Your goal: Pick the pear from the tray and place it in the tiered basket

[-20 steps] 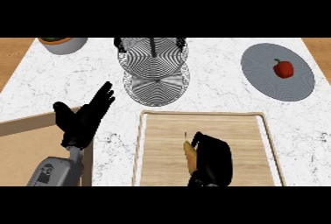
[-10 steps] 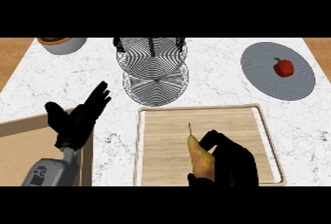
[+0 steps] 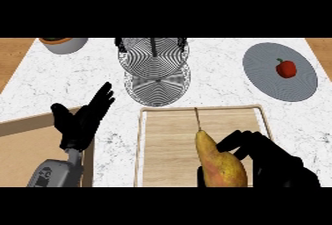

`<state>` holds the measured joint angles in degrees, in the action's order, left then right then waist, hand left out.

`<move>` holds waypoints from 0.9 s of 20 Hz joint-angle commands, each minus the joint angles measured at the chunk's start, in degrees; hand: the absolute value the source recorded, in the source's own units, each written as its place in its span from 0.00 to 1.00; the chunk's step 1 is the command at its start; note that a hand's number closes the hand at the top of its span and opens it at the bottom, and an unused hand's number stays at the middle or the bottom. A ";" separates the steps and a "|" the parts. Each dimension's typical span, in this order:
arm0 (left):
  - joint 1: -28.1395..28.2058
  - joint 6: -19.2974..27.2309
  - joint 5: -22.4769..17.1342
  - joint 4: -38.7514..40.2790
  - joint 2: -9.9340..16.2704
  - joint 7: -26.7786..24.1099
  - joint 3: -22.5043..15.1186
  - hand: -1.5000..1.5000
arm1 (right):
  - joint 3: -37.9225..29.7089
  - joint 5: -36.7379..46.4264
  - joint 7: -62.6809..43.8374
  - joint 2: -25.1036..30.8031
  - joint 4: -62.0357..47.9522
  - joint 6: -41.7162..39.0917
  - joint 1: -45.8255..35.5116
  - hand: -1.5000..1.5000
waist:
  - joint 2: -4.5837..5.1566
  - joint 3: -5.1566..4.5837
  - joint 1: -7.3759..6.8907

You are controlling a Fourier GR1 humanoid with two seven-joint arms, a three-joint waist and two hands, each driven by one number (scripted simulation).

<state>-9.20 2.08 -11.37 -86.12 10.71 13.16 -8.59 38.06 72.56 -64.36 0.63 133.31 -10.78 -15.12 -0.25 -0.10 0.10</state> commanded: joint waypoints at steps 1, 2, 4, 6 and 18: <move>0.44 -0.19 0.69 0.16 -0.39 -0.17 -0.16 0.50 | -1.02 -1.24 -13.79 -0.60 0.33 -9.40 -13.52 1.00 | 0.08 -0.04 -0.53; -1.22 -0.62 0.80 2.16 -0.30 -0.40 0.18 0.50 | -4.24 -2.63 -12.70 -0.60 0.78 -11.10 -15.61 1.00 | 0.13 -0.06 -0.29; 0.60 -0.70 0.75 3.35 -1.00 -3.12 0.50 0.50 | -6.34 -3.58 -11.63 -0.60 0.30 -14.23 -17.67 1.00 | 0.05 -0.08 -0.14; -1.17 -0.48 1.07 2.27 -1.44 -0.98 -0.59 0.50 | -8.97 -6.60 -12.61 -0.60 -4.88 -13.81 -23.42 1.00 | -0.03 -0.13 -0.55; -2.53 -0.11 1.72 1.96 -2.89 0.31 -1.40 0.50 | -29.84 -16.40 -6.93 -0.61 -37.81 -6.44 -49.17 1.00 | 0.46 -0.05 -2.41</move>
<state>-11.75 1.43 -10.18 -83.66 8.92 12.82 -8.96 13.76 58.42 -63.58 0.48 105.77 -18.37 -55.39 0.06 -0.18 -1.71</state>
